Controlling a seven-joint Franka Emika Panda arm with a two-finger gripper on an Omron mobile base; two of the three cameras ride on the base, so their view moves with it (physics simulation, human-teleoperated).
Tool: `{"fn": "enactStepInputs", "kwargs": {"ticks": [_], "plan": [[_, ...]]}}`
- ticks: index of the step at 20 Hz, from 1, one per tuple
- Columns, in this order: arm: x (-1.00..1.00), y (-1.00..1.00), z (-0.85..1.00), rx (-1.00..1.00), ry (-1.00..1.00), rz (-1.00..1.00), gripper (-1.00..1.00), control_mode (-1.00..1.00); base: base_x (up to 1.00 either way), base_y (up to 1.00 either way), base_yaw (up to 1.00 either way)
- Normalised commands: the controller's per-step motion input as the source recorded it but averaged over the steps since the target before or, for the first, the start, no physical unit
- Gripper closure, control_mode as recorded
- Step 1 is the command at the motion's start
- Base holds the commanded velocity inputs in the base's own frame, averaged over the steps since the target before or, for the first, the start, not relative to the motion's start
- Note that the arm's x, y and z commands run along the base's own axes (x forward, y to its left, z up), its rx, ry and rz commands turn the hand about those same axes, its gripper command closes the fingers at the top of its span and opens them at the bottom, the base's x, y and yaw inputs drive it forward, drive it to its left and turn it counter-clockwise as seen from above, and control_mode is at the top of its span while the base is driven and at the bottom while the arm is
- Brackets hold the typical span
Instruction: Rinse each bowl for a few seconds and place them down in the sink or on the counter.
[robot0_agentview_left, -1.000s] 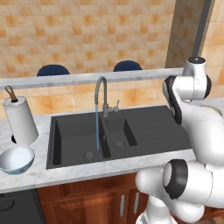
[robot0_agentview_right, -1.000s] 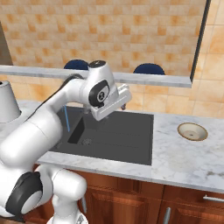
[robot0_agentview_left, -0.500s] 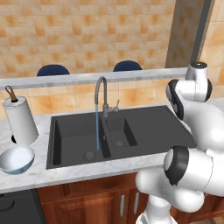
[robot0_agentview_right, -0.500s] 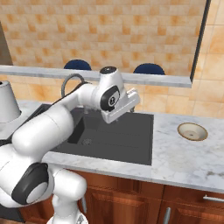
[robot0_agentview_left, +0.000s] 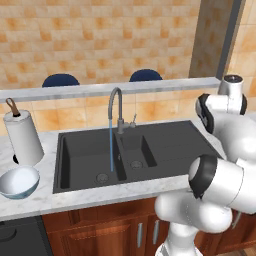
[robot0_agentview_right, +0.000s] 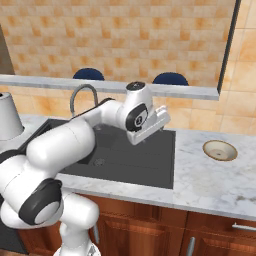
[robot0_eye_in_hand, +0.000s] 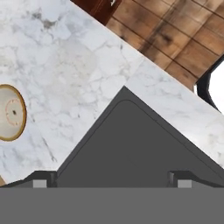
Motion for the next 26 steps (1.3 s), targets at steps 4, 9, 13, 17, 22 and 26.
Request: {"fn": "enactStepInputs", "kwargs": {"ticks": [4, 9, 13, 17, 22, 26], "plan": [[0.0, -0.24, -0.25, -0.01, -0.01, -0.05, -1.0, -1.0, 0.0, 0.0, 0.0], [0.03, -0.27, -0.24, 0.0, 0.0, -0.03, -1.0, -1.0, 0.0, 0.0, 0.0], [0.16, -0.31, -0.19, 0.0, 0.0, -0.02, -1.0, -1.0, 0.0, 0.0, 0.0], [0.19, -0.37, -0.13, 0.0, 0.0, -0.02, -1.0, -1.0, 0.0, 0.0, 0.0], [0.2, -0.33, -0.07, 0.0, 0.0, -0.02, -1.0, -1.0, 0.0, 0.0, 0.0], [0.18, -0.34, -0.12, 0.0, 0.0, -0.02, -1.0, -1.0, 0.0, 0.0, 0.0]]}}
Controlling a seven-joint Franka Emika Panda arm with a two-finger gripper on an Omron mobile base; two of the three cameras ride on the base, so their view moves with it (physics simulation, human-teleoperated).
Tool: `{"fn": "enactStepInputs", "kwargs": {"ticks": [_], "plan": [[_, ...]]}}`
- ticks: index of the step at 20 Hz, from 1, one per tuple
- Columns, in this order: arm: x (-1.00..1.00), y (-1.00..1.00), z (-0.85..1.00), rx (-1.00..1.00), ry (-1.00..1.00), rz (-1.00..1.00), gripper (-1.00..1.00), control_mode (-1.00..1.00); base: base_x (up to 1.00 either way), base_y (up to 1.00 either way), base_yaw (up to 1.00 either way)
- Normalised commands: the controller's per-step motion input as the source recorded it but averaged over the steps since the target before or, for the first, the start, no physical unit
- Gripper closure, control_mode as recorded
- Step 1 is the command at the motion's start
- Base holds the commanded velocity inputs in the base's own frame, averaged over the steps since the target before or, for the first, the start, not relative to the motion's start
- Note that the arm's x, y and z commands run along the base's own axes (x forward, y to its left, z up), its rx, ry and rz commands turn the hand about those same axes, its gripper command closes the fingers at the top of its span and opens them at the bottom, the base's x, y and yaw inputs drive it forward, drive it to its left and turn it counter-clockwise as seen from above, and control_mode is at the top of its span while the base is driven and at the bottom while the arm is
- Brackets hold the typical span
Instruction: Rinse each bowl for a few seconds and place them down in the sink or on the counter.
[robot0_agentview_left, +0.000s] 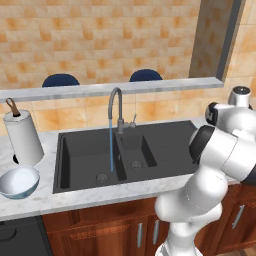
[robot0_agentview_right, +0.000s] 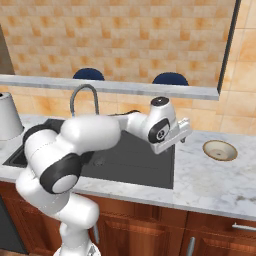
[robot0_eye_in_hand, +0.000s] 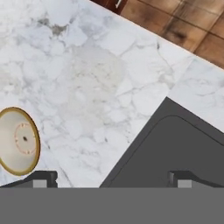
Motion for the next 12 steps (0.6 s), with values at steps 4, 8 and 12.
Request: {"fn": "enactStepInputs", "kwargs": {"ticks": [4, 8, 12], "plan": [[0.21, -0.3, -0.18, 0.0, 0.0, 0.0, -1.0, -1.0, 0.0, 0.0, 0.0], [0.28, -0.28, -0.21, 0.0, 0.0, 0.0, -1.0, -1.0, 0.0, 0.0, 0.0], [0.23, -0.29, -0.19, 0.0, -0.01, 0.0, -1.0, -1.0, 0.0, 0.0, 0.0]]}}
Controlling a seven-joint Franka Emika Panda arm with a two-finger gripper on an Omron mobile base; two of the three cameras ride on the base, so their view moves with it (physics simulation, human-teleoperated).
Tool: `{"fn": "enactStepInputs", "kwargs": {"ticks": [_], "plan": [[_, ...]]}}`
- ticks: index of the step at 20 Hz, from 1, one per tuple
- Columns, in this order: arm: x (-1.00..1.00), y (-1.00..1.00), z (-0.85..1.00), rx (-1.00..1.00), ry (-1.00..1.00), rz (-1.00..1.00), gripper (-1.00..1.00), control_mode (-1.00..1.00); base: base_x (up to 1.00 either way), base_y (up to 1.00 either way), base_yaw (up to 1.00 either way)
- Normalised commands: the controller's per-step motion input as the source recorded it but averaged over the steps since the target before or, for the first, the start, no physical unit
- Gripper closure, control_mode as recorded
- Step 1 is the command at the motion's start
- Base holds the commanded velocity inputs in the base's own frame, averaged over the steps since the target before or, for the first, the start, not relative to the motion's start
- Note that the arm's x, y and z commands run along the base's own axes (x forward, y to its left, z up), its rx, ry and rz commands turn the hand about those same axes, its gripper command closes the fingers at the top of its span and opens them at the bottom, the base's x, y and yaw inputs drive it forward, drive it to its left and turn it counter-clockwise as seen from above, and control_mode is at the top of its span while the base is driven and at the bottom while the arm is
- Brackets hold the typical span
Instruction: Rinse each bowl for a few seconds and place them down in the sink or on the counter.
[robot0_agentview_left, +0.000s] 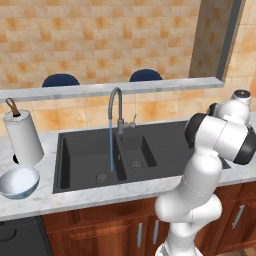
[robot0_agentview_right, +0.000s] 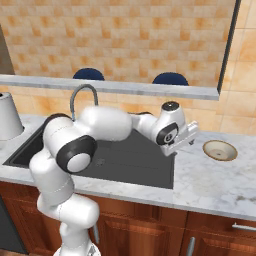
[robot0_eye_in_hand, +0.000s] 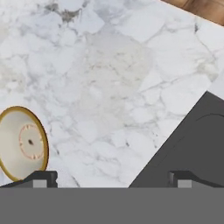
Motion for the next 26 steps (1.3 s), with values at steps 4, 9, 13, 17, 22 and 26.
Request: {"fn": "enactStepInputs", "kwargs": {"ticks": [4, 9, 13, 17, 22, 26], "plan": [[0.2, -0.33, -0.14, 0.0, -0.03, 0.0, -1.0, -1.0, 0.0, 0.0, 0.0], [0.22, -0.28, -0.15, 0.0, -0.04, 0.0, -1.0, -1.0, 0.0, 0.0, 0.0], [0.28, -0.27, -0.14, 0.0, -0.02, 0.0, -1.0, -1.0, 0.0, 0.0, 0.0], [0.3, -0.2, -0.13, 0.0, 0.0, 0.0, -1.0, -1.0, 0.0, 0.0, 0.0], [0.29, -0.19, -0.12, 0.0, 0.0, 0.0, -1.0, -1.0, 0.0, 0.0, 0.0], [0.28, -0.16, -0.14, 0.0, 0.0, 0.0, -1.0, -1.0, 0.0, 0.0, 0.0]]}}
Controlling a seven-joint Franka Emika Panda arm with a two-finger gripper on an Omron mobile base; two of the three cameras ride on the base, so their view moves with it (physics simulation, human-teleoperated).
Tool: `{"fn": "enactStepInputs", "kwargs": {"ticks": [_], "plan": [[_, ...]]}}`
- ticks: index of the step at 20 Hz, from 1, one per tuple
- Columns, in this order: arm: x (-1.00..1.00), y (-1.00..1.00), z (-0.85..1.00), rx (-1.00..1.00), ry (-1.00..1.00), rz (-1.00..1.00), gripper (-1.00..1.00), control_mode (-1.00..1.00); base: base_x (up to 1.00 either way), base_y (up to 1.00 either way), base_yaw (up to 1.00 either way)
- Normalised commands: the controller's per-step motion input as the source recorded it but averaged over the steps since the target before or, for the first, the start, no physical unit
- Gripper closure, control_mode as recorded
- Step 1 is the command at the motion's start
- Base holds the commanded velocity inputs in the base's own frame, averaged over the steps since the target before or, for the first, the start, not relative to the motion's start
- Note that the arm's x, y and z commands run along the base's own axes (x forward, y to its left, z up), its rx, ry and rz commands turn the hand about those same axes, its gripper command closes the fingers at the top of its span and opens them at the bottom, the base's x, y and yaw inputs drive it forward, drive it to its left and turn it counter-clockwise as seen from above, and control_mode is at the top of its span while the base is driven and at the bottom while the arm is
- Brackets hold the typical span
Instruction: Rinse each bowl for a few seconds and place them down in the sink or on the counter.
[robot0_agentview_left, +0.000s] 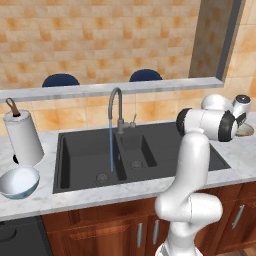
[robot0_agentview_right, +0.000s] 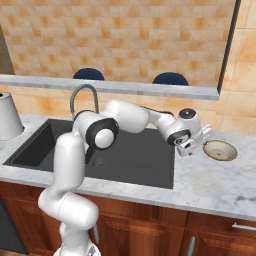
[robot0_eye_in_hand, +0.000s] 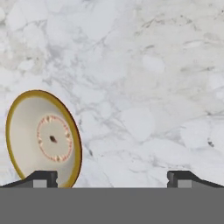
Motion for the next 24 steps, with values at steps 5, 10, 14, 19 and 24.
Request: {"fn": "enactStepInputs", "kwargs": {"ticks": [5, 10, 14, 19, 24], "plan": [[0.27, -0.17, -0.16, 0.0, 0.0, 0.0, -1.0, -1.0, 0.0, 0.0, 0.0], [0.28, -0.16, -0.18, 0.0, 0.0, 0.0, -1.0, -1.0, 0.0, 0.0, 0.0], [0.27, -0.16, -0.18, 0.0, 0.0, 0.0, -1.0, -1.0, 0.0, 0.0, 0.0], [0.26, -0.15, -0.18, 0.0, 0.0, 0.0, -1.0, -1.0, 0.0, 0.0, 0.0], [0.25, -0.14, -0.18, 0.0, 0.0, 0.0, -1.0, -1.0, 0.0, 0.0, 0.0]]}}
